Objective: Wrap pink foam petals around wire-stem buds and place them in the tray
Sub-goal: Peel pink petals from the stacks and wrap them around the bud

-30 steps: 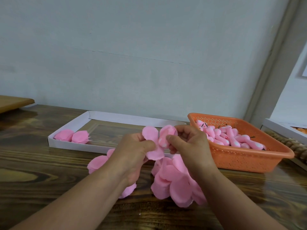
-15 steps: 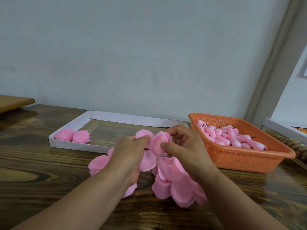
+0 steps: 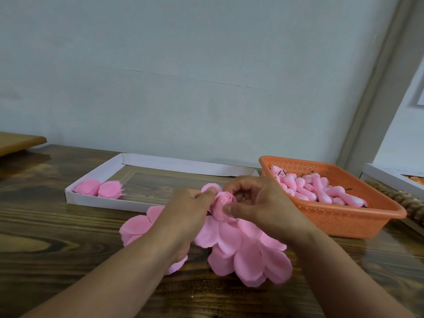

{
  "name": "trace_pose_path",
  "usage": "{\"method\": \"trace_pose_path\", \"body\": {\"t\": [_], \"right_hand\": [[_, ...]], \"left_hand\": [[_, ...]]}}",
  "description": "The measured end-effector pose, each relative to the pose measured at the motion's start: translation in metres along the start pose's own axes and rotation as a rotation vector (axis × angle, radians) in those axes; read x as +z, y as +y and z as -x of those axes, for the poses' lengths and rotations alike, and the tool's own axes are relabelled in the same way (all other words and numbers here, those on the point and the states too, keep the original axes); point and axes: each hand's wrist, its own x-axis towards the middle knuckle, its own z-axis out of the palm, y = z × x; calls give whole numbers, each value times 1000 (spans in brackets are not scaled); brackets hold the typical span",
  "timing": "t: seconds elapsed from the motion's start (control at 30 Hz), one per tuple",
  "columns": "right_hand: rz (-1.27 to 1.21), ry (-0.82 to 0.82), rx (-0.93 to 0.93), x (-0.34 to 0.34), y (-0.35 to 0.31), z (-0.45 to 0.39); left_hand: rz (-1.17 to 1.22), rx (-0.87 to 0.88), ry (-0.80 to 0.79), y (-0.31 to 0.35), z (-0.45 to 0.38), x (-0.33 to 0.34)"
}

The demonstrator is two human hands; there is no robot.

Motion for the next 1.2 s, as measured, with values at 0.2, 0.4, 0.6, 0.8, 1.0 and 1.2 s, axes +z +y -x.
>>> {"method": "trace_pose_path", "body": {"t": [0.2,0.4,0.6,0.8,1.0,1.2], "right_hand": [[63,12,-7,2,-3,-1],[9,51,-25,8,0,-1],[-11,86,21,9,1,-2],[-133,90,97,6,1,-2],[-152,101,109,7,2,-1],[-168,93,82,10,2,-1]], "left_hand": [[-106,67,-35,0,-1,-1],[-13,41,-67,5,3,-1],[86,-39,-97,5,2,-4],[190,-45,-63,3,-2,-3],[235,-80,-150,3,1,-3],[241,-106,-139,5,2,-2]]}}
